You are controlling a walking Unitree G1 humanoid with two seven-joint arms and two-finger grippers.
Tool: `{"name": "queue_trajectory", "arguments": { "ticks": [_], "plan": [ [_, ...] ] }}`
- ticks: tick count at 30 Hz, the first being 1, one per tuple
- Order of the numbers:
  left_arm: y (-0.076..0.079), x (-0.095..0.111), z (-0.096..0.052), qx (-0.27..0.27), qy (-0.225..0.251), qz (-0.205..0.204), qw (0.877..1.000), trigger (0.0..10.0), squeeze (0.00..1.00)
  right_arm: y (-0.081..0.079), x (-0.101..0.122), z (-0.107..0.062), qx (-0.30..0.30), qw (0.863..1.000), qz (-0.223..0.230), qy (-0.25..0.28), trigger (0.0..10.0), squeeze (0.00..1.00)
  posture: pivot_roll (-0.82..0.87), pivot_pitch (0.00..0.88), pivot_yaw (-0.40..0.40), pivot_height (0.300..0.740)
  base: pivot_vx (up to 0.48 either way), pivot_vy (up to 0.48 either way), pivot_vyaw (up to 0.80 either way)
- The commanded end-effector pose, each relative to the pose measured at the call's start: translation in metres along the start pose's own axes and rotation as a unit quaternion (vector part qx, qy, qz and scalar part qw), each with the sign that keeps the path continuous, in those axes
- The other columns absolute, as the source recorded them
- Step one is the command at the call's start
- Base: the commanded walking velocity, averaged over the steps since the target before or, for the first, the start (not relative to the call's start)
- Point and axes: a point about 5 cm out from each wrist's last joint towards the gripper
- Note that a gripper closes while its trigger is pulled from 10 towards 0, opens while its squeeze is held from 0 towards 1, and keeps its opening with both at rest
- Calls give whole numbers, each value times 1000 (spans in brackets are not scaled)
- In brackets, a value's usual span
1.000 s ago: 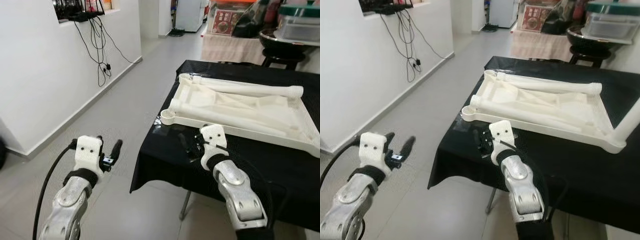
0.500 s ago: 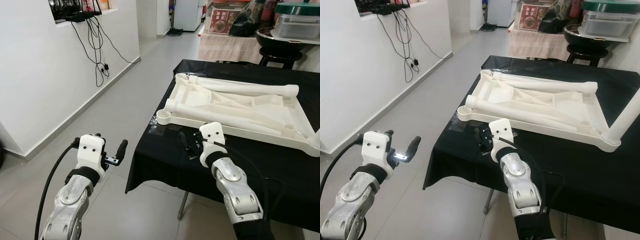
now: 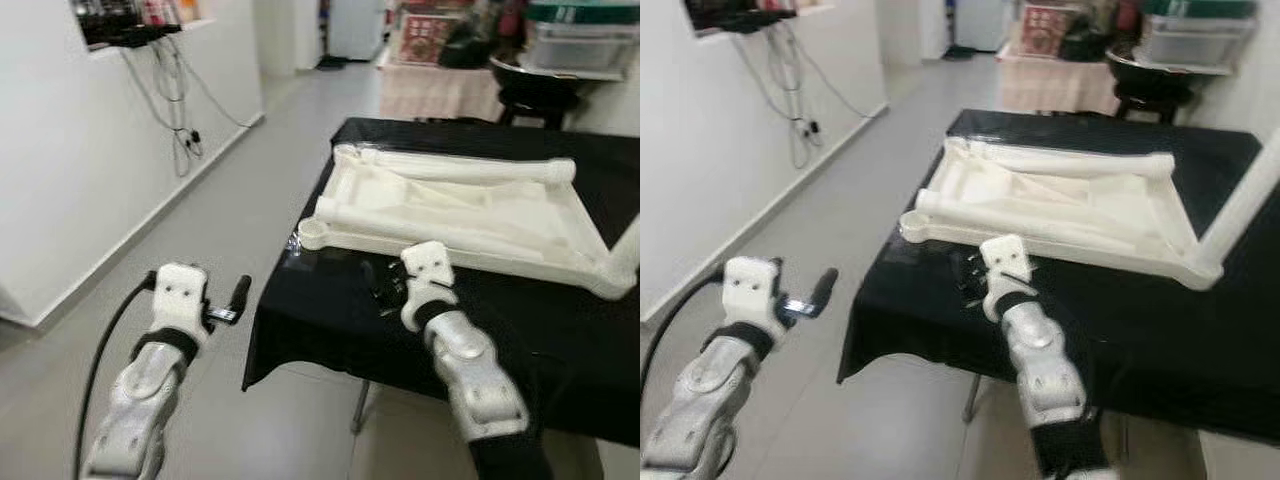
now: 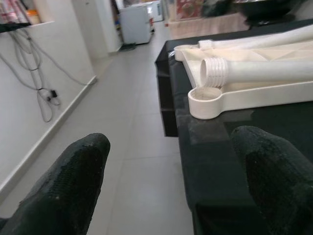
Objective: Building children table
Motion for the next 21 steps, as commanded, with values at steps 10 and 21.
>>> {"name": "queue_trajectory", "arguments": {
  "ticks": [10,21],
  "plan": [
    [-5,-1,-1,1,-4,14,1000,10000,0,-10,2,4,16,1000,16,9,10000,0,-30,0,12,740,0,0,0],
    [-5,-1,-1,-2,-4,3,1000,10000,0,-9,2,5,14,1000,15,8,10000,0,-32,0,15,740,163,0,-218]
  ]
}}
Point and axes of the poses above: a point about 5 cm out from each wrist's last joint towards the gripper, its own z axis pointing out of the wrist towards the gripper, its own x axis along the axis of the wrist's last joint, y = z × x, and after that the axes turned 4 degrees about z, right-handed
